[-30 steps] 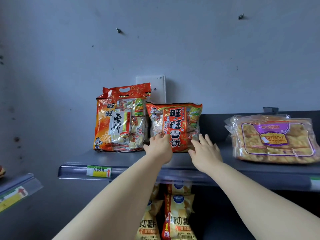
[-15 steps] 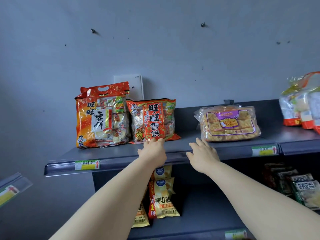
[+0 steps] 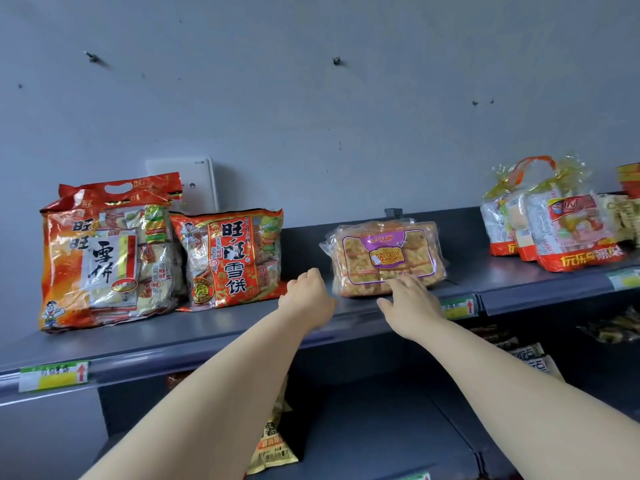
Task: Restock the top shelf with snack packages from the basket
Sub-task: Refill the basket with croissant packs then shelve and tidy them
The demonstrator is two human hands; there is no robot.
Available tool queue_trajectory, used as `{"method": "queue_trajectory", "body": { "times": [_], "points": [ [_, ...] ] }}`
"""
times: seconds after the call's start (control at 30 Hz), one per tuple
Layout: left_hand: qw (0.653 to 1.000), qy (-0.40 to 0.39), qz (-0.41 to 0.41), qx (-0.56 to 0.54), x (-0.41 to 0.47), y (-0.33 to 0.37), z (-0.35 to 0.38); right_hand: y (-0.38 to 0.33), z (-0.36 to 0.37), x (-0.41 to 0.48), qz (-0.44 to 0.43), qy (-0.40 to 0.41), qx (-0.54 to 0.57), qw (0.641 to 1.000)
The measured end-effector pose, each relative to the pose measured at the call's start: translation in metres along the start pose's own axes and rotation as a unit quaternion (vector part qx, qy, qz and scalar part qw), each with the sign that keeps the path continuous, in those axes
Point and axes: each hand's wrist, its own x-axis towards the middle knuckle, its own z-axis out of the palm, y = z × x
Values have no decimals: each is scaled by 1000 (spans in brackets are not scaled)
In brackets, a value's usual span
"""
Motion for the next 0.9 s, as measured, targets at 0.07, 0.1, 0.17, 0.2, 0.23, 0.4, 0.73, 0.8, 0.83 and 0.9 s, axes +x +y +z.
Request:
{"method": "queue_trajectory", "body": {
  "times": [0.07, 0.1, 0.17, 0.2, 0.23, 0.4, 0.73, 0.8, 0.83, 0.9],
  "points": [
    [1000, -2, -23, -18, 12, 15, 11, 17, -1, 15, 7, 11, 9, 1000],
    [999, -2, -37, -28, 19, 21, 17, 26, -2, 22, 12, 19, 12, 1000],
    [996, 13, -69, -59, 35, 32, 27, 45, -4, 35, 20, 33, 18, 999],
    [993, 21, -87, -80, 43, 38, 30, 53, -5, 41, 21, 43, 21, 999],
    [988, 28, -105, -109, 50, 43, 33, 62, -6, 48, 21, 52, 25, 998],
    [952, 60, -173, -245, 76, 67, 45, 99, -8, 79, 52, 70, 60, 994],
    [953, 100, -181, -220, 102, 98, 77, 141, -6, 111, 48, 39, 124, 990],
    [955, 107, -173, -217, 109, 100, 83, 150, -6, 117, 47, 49, 131, 989],
    [953, 105, -173, -226, 112, 101, 86, 154, -6, 120, 45, 49, 130, 989],
    [940, 87, -189, -269, 120, 102, 87, 157, -7, 126, 42, 43, 113, 992]
  ]
}}
